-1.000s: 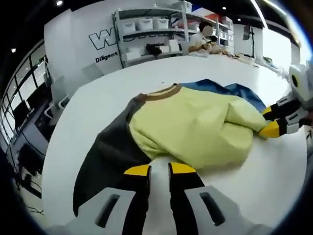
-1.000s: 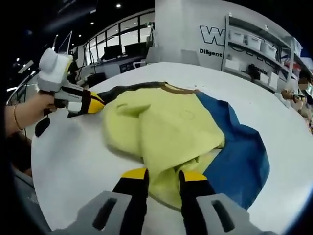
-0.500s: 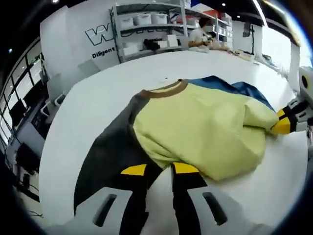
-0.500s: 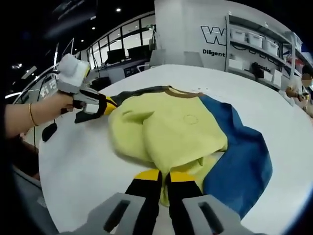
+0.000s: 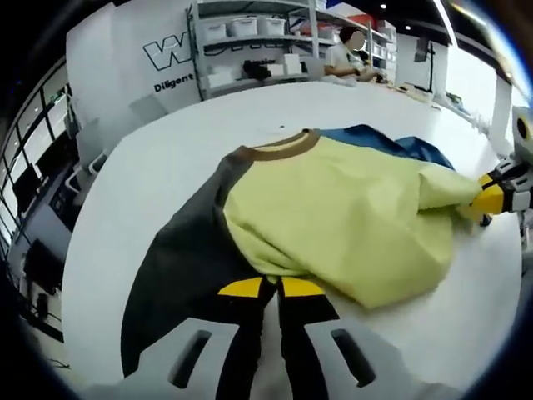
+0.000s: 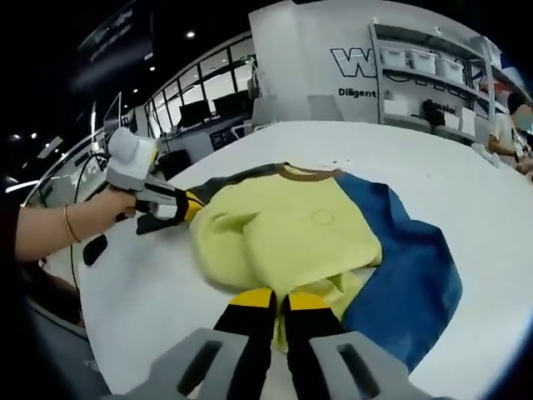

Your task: Fold the garment on the visible template until the final outline fits inside the template.

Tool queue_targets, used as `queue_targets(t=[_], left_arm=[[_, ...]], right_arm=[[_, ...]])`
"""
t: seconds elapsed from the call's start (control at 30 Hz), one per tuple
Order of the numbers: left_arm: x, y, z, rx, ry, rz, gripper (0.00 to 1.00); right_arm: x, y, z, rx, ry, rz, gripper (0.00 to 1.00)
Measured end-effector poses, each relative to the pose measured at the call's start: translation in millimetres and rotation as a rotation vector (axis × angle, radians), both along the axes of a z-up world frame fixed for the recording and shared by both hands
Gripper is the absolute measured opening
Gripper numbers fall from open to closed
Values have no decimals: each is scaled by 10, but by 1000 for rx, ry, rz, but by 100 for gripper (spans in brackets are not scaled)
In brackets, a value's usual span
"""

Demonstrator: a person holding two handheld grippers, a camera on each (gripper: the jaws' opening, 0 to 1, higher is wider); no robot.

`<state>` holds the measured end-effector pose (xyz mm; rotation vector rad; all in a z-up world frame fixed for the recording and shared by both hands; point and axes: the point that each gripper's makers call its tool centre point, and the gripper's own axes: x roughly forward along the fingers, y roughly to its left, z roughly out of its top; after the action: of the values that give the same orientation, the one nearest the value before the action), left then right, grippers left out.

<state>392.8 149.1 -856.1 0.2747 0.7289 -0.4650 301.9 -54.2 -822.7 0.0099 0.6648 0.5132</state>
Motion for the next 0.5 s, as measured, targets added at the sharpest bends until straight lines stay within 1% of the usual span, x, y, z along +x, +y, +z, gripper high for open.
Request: queue_targets(t=[0.1, 0.17, 0.2, 0.3, 0.4, 0.5], left_arm=[[-22, 9, 94, 1, -20, -14, 4], [-16, 28, 165, -12, -31, -16, 4], [3, 75, 179, -17, -32, -19, 4], [19, 98, 264, -16, -49, -27, 4], [34, 144, 419, -15, -73, -53, 4], [36, 164, 500, -7, -78, -91, 4]], right_arm=[[11, -12, 71, 28, 0, -6, 0], [18, -27, 123, 37, -3, -8, 0], [28, -43, 170, 44, -8, -8, 0], [61, -76, 315, 88, -20, -14, 0], [100, -129, 408, 103, -27, -24, 0], [158, -183, 509, 110, -45, -30, 0]])
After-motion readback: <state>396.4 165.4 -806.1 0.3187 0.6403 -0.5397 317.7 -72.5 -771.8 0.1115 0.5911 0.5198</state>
